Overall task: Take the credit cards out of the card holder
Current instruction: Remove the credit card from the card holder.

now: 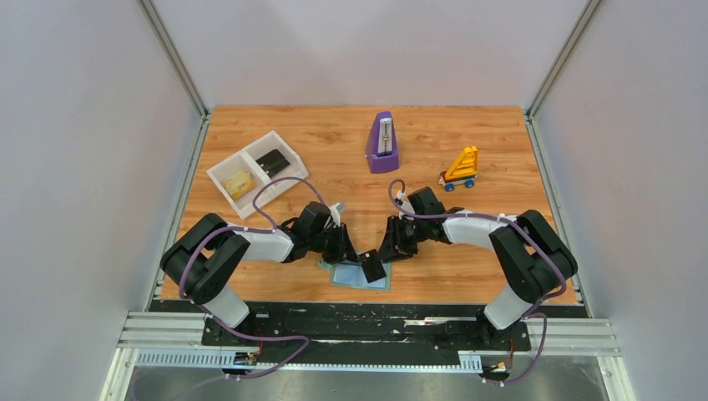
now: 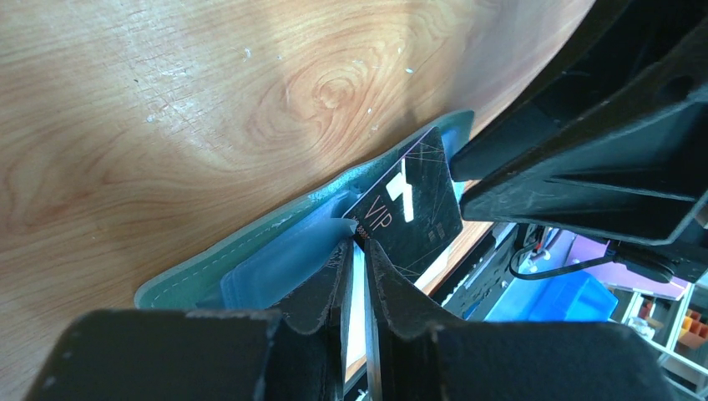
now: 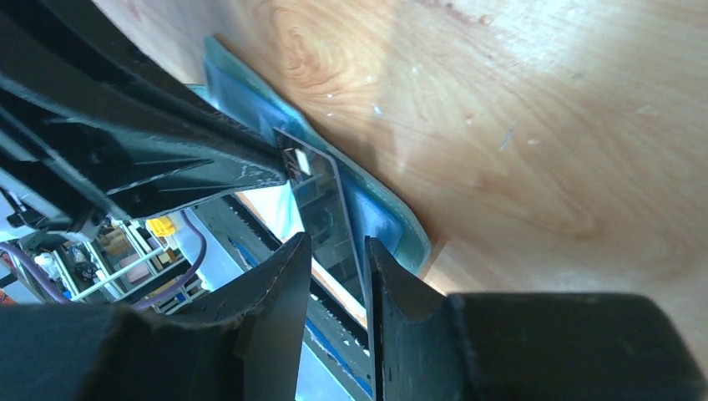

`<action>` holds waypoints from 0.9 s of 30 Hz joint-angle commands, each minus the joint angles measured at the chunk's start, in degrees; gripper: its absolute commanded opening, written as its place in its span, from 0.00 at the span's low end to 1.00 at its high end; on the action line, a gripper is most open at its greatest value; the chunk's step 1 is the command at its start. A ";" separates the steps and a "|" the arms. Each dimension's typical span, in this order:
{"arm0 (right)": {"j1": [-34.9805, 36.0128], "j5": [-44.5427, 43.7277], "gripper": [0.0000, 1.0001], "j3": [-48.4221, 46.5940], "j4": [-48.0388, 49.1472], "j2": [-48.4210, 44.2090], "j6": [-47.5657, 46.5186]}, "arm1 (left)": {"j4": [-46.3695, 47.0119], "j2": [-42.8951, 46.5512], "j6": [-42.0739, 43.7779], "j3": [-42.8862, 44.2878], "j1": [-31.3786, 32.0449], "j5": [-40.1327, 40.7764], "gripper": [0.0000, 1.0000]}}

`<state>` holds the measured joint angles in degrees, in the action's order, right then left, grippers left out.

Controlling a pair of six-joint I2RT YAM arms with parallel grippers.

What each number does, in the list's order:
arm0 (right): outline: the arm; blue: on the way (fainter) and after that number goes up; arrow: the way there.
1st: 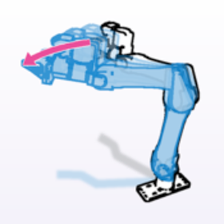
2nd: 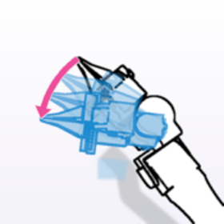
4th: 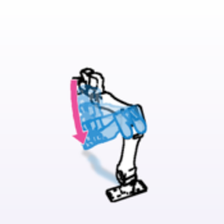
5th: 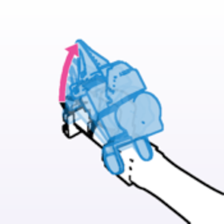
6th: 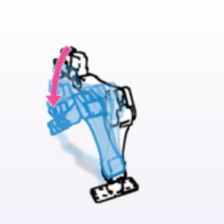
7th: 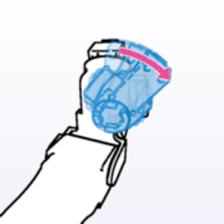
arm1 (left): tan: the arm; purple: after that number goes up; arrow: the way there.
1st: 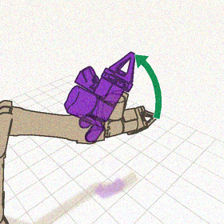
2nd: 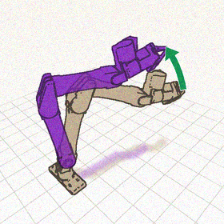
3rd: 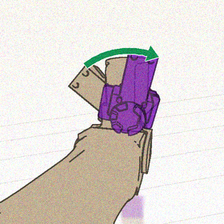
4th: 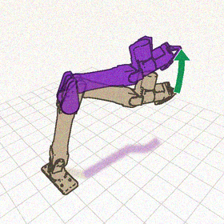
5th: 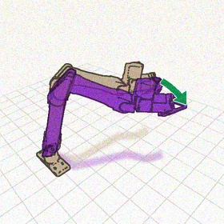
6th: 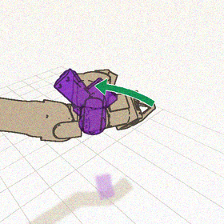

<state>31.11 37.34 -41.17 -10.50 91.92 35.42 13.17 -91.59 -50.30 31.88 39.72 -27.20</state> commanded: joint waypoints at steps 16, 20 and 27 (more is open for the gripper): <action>1.55 1.45 0.00 0.48 4.66 0.82 -2.51 | -2.94 -0.03 0.90 -1.09 0.35 0.64 0.18; 1.50 0.23 0.00 -0.37 -0.06 -3.80 -4.47 | -7.22 3.34 2.48 0.48 0.35 0.70 0.24; 1.16 3.74 0.00 -0.23 -4.82 -11.46 -7.25 | -20.68 13.01 8.52 7.61 0.35 1.77 0.36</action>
<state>32.53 38.89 -40.56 -12.25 84.86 31.66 1.10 -84.82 -46.98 34.06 39.79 -26.33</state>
